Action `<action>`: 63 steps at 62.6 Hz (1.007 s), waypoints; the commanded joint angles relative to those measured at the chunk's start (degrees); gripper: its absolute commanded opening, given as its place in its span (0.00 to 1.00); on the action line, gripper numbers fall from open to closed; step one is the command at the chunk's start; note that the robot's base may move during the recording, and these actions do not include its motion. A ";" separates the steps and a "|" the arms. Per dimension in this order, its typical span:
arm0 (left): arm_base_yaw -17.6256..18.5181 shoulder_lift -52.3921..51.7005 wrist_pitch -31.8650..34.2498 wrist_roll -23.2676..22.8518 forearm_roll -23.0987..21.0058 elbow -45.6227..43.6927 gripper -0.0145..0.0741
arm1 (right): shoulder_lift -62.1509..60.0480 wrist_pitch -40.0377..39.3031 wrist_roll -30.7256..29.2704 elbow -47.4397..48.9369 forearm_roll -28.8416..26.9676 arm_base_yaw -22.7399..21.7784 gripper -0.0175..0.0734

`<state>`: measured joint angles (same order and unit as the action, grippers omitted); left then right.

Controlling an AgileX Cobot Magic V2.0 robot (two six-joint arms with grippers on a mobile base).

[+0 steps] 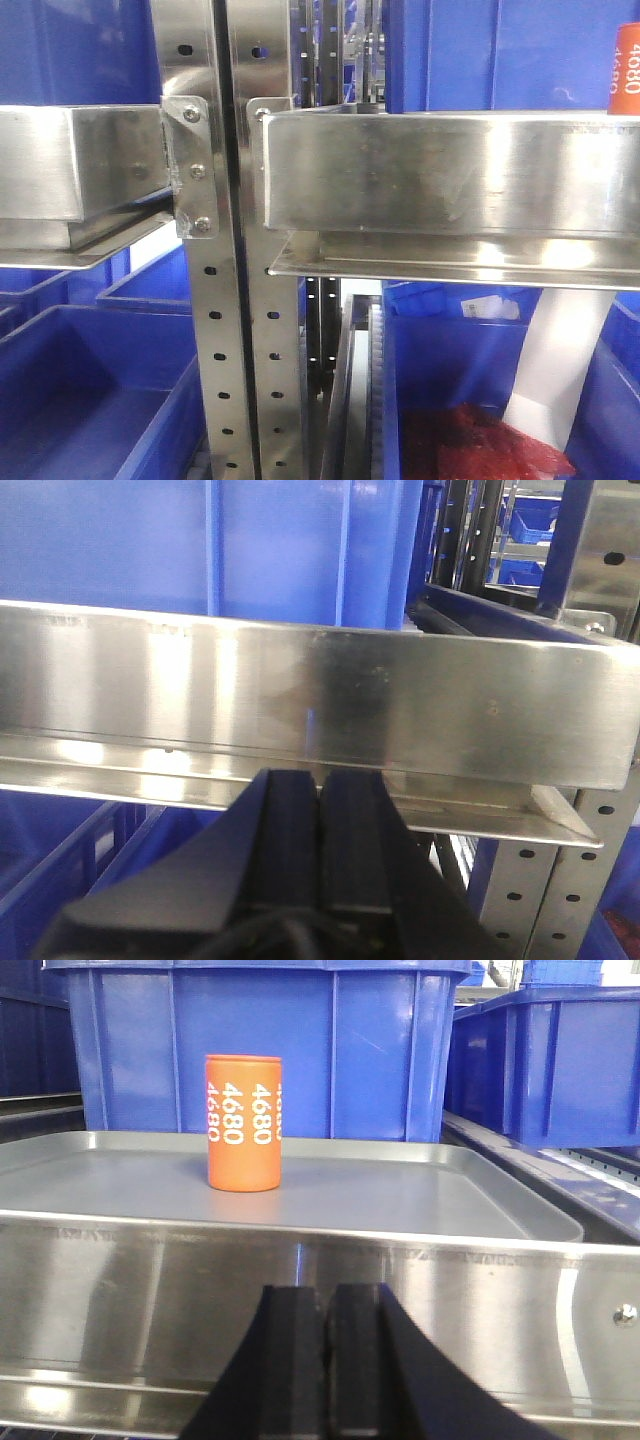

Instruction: Grab orange capacitor from left shelf to right conveyor

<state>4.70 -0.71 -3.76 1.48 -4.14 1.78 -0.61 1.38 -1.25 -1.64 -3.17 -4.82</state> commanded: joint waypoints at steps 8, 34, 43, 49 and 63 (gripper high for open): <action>-0.09 -0.74 5.10 -0.08 -0.10 -0.24 0.02 | -0.81 -5.05 -0.28 0.27 -0.18 -0.03 0.25; -0.09 -0.74 5.10 -0.08 -0.10 -0.24 0.02 | -0.82 -6.08 -0.28 0.27 -0.18 -0.03 0.25; -0.09 -0.74 5.10 -0.08 -0.10 -0.24 0.02 | -0.82 -7.60 -0.28 0.27 -0.18 -0.03 0.25; -0.09 -0.74 5.10 -0.08 -0.10 -0.24 0.02 | -0.82 -8.30 -0.28 0.27 -0.18 -0.03 0.25; -0.09 -0.74 5.10 -0.08 -0.10 -0.24 0.02 | -0.82 -11.16 0.60 1.69 -0.18 -0.03 0.25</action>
<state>4.70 -0.71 -3.76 1.48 -4.14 1.78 -0.61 -3.42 -1.13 -1.64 -3.17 -4.82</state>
